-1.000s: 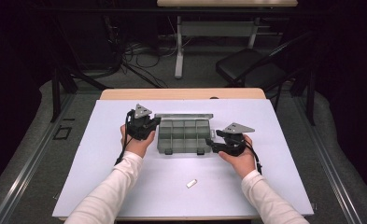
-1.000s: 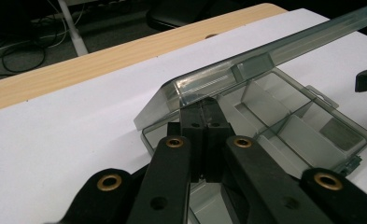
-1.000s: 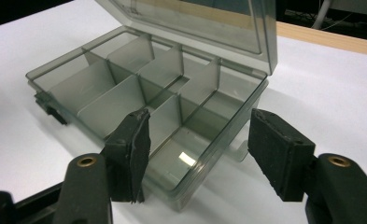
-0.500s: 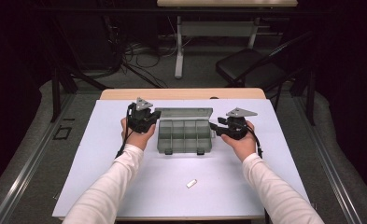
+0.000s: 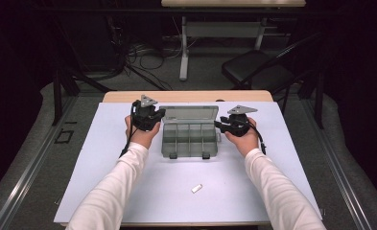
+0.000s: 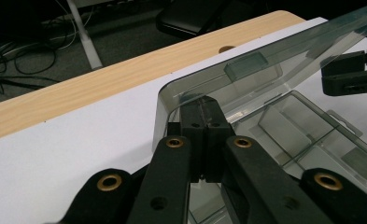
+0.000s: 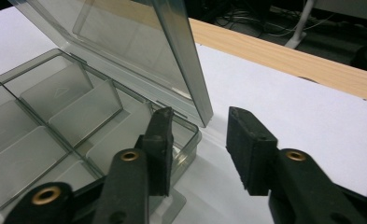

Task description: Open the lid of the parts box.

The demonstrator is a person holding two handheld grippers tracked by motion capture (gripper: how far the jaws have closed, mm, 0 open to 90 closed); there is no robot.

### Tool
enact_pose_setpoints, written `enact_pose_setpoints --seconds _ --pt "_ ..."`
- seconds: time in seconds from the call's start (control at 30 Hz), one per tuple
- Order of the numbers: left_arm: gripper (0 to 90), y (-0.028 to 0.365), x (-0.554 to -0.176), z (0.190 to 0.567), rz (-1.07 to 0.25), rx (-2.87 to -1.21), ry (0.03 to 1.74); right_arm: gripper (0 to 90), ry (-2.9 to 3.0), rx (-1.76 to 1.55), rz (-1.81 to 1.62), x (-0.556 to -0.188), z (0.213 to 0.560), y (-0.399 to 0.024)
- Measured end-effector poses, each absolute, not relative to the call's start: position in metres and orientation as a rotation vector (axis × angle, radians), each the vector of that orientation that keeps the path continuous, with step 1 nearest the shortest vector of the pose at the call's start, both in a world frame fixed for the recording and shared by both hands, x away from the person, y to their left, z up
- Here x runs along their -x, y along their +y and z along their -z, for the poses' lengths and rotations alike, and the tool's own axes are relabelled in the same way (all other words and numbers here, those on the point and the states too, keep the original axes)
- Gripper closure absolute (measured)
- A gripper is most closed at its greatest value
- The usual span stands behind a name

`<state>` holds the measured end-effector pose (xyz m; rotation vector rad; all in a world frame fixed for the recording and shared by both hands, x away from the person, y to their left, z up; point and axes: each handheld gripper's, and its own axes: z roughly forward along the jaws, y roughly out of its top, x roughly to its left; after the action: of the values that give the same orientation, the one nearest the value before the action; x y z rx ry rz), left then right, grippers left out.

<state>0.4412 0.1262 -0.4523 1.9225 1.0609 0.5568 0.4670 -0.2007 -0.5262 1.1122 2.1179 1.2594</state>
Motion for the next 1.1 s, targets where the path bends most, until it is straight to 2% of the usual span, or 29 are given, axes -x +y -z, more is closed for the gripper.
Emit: enact_pose_setpoints --seconds 0.33,0.57,1.1 --pt "90.0 0.1264 -0.4444 0.4545 -0.558 -1.919 1.071 66.5 2.072 -1.130 -1.239 -0.4759 0.5329 -0.1952" --pt "90.0 0.1273 -0.4455 0.4550 -0.558 -1.917 1.076 74.2 2.081 -1.078 -1.224 -0.4770 0.5359 -0.1936" --pt "89.7 0.1285 -0.4452 0.4559 -0.547 -1.928 1.066 80.9 2.092 -1.031 -1.214 -0.4765 0.5359 -0.1914"
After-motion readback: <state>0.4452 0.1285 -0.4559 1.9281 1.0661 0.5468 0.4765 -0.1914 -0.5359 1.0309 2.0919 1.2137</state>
